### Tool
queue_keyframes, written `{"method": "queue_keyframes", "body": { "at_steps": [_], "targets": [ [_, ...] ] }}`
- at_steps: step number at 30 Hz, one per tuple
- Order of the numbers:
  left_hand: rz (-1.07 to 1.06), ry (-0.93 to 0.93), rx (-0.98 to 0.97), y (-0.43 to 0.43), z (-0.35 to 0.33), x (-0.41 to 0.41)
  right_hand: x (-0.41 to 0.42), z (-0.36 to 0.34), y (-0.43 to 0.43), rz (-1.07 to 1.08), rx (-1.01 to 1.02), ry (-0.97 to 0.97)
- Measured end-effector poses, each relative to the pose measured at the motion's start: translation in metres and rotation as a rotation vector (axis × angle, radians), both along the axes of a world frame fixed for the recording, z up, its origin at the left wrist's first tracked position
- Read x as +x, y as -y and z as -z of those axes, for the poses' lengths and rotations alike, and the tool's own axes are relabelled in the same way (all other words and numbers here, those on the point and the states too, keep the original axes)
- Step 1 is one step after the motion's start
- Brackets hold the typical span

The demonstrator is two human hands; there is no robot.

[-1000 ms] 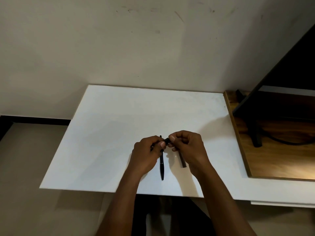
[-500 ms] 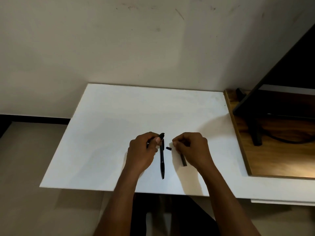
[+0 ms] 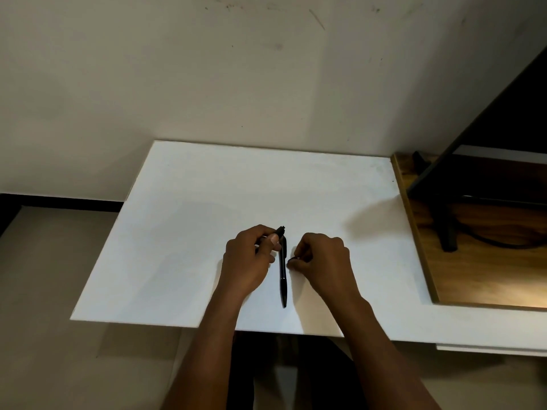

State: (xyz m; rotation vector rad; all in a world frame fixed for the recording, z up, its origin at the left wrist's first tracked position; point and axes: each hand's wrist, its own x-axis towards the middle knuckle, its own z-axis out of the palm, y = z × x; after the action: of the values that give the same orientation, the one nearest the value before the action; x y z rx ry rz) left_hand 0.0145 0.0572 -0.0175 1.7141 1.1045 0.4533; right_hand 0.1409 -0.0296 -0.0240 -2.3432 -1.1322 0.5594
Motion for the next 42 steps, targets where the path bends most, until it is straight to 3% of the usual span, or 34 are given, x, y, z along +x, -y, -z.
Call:
{"method": "queue_keyframes", "body": {
  "at_steps": [6, 13, 17, 25, 32, 34, 39, 42],
  "targets": [
    [-0.012, -0.001, -0.016, -0.001, 0.001, 0.001, 0.006, -0.008, 0.003, 0.056, 0.027, -0.093],
    [-0.036, 0.058, -0.093, -0.001, 0.001, 0.002, 0.039, -0.015, 0.022, 0.315, 0.161, -0.071],
    [-0.058, 0.175, -0.215, 0.0, -0.002, 0.003, 0.039, -0.014, 0.022, 0.389, 0.217, -0.088],
    [-0.066, 0.19, -0.262, -0.002, 0.004, 0.005, 0.026, 0.0, 0.014, 0.306, -0.008, -0.134],
    [-0.061, 0.183, -0.264, -0.002, 0.004, 0.004, 0.021, 0.006, 0.006, 0.367, 0.017, -0.224],
    [-0.066, 0.183, -0.27, -0.001, 0.004, 0.006, 0.023, 0.004, 0.006, 0.395, 0.098, -0.294],
    [-0.063, 0.202, -0.262, 0.004, 0.002, 0.01, 0.027, -0.009, 0.003, 0.395, 0.496, -0.756],
    [-0.053, 0.225, -0.249, 0.006, -0.001, 0.012, 0.024, -0.012, 0.003, 0.393, 0.565, -0.891]
  ]
}}
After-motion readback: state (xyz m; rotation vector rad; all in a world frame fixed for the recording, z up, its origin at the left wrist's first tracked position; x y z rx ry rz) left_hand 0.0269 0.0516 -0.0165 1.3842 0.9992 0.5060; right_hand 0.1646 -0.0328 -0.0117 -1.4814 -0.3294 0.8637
